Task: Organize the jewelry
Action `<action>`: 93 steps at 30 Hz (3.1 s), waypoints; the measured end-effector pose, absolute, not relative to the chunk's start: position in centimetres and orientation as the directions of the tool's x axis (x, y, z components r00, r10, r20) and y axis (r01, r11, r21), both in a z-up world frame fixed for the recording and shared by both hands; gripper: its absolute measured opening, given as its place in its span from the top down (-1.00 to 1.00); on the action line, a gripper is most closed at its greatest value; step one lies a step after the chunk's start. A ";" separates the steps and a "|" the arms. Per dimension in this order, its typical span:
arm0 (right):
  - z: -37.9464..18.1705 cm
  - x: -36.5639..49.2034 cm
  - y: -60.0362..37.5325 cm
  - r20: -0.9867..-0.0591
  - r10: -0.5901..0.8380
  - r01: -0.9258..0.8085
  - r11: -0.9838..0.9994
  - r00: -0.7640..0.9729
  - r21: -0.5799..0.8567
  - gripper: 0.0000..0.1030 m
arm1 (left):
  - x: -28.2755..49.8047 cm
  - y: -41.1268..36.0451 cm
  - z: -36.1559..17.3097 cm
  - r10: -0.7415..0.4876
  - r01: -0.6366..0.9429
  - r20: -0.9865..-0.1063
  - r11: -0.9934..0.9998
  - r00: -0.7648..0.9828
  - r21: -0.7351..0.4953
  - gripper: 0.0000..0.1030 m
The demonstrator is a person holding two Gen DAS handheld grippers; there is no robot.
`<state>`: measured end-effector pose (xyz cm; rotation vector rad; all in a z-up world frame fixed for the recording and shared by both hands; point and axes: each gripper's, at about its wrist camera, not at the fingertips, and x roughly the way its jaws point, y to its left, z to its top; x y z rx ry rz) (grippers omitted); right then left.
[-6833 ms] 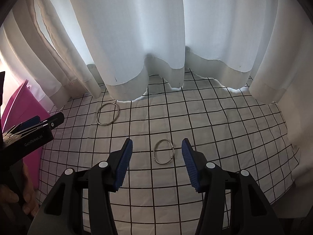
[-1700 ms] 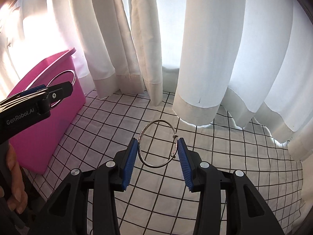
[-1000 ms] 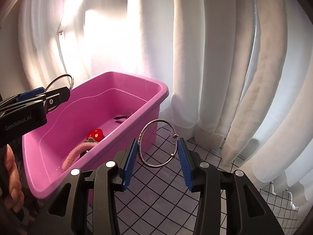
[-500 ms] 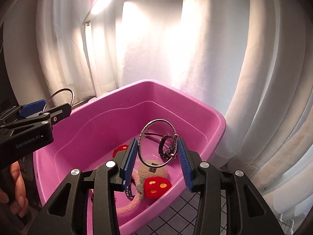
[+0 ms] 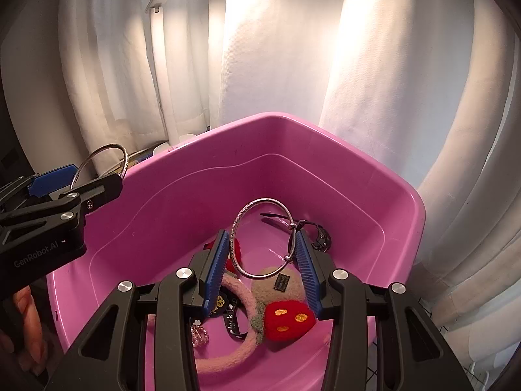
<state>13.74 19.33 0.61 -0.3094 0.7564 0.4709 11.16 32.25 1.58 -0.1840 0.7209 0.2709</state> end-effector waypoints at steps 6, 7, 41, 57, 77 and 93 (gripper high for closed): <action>-0.2 14.3 19.0 -0.736 0.264 -0.489 0.866 0.623 -0.103 0.20 | 11.7 31.9 0.7 0.152 -0.287 -0.694 0.954 0.704 -0.082 -0.35; -0.3 14.3 18.9 -0.737 0.260 -0.486 0.868 0.623 -0.104 0.20 | 11.8 31.9 0.5 0.146 -0.285 -0.698 0.954 0.701 -0.088 -0.36; 1.1 13.1 17.2 -0.730 0.211 -0.431 0.893 0.650 -0.126 -0.09 | 11.4 31.2 0.8 0.187 -0.324 -0.734 0.945 0.653 -0.047 -0.88; 1.7 12.0 16.1 -0.728 0.208 -0.423 0.898 0.653 -0.122 -0.10 | 10.9 30.9 1.1 0.213 -0.377 -0.763 0.925 0.611 -0.043 -0.88; 2.2 11.7 15.6 -0.721 0.212 -0.422 0.898 0.660 -0.122 -0.09 | 10.6 30.5 1.9 0.204 -0.368 -0.756 0.928 0.622 -0.053 -0.88; 2.5 11.7 15.0 -0.716 0.212 -0.421 0.899 0.665 -0.125 -0.09 | 10.4 30.3 2.1 0.201 -0.369 -0.755 0.927 0.624 -0.058 -0.88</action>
